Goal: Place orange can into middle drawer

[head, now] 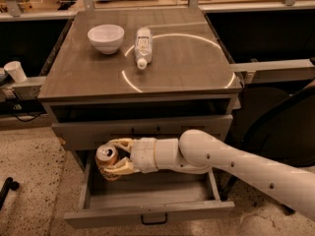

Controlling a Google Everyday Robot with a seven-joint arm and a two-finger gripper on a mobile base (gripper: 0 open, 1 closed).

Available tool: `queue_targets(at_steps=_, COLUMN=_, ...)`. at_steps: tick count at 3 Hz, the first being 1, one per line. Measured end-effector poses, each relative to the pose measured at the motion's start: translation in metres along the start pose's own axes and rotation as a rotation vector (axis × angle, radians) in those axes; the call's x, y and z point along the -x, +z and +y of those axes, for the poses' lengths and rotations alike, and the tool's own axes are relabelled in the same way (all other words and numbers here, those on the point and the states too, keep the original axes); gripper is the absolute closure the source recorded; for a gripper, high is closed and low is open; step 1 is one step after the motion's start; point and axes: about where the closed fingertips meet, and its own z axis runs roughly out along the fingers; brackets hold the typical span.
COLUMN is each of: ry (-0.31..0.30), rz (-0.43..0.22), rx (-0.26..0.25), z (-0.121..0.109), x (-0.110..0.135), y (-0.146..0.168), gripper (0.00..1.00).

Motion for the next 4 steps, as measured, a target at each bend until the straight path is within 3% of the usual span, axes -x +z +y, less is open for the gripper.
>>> queue_targets(at_steps=2, ry=-0.089, rz=0.006, rx=0.031, z=-0.002, x=-0.052, y=0.031, gripper=1.0)
queue_targets(at_steps=4, ry=-0.097, rz=0.025, rx=0.009, z=0.003, x=-0.098, y=0.039, gripper=1.0)
